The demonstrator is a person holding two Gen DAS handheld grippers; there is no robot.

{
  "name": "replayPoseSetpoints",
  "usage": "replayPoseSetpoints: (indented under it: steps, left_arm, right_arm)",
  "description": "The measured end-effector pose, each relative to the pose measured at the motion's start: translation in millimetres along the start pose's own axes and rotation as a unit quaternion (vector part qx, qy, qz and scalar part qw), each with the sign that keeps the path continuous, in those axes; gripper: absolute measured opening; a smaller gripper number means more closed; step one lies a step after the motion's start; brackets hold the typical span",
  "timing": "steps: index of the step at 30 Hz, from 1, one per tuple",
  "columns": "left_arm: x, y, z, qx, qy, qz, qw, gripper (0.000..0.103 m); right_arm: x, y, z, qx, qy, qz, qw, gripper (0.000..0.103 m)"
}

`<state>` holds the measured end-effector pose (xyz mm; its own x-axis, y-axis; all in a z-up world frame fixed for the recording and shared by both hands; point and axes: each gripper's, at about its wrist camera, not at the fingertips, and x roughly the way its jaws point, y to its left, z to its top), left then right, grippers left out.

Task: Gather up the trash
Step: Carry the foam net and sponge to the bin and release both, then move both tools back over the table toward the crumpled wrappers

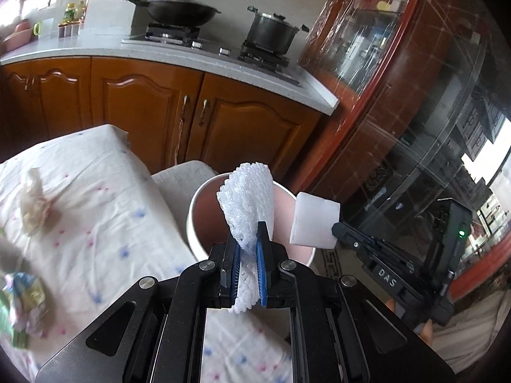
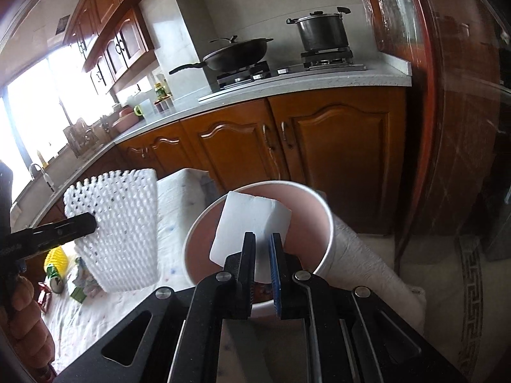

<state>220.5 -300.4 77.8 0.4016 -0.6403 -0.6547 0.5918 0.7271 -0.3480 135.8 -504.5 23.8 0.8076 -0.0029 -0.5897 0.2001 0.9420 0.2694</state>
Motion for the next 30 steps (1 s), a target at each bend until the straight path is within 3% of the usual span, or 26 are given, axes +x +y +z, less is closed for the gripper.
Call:
replayPoseSetpoints:
  steps: [6, 15, 18, 20, 25, 30]
  left_arm:
    - [48.7, -1.7, 11.0, -0.003, 0.049, 0.005, 0.9988, 0.008]
    - [89.1, -2.6, 11.4, 0.003, 0.086, 0.025, 0.9959, 0.008]
    - [94.2, 0.8, 10.1, -0.002, 0.096, 0.026, 0.9951, 0.023]
    - [93.4, 4.7, 9.4, -0.007, 0.092, 0.029, 0.9953, 0.041]
    - [89.1, 10.0, 8.0, -0.009, 0.084, 0.034, 0.9958, 0.049]
    - [84.6, 14.9, 5.7, -0.014, 0.08, 0.037, 0.996, 0.055]
  right_arm:
    - [19.3, -6.6, 8.2, -0.009, 0.018, -0.017, 1.0, 0.009]
    - [46.6, -12.6, 10.7, -0.02, 0.058, -0.023, 0.998, 0.012]
    - [52.1, -15.8, 10.6, -0.009, 0.066, -0.013, 0.998, 0.015]
    - [52.8, -17.2, 10.2, -0.007, 0.064, -0.013, 0.998, 0.024]
    - [51.0, -20.8, 9.8, 0.005, 0.057, -0.006, 0.998, 0.029]
    - [44.5, -22.7, 10.9, 0.016, 0.044, -0.003, 0.999, 0.046]
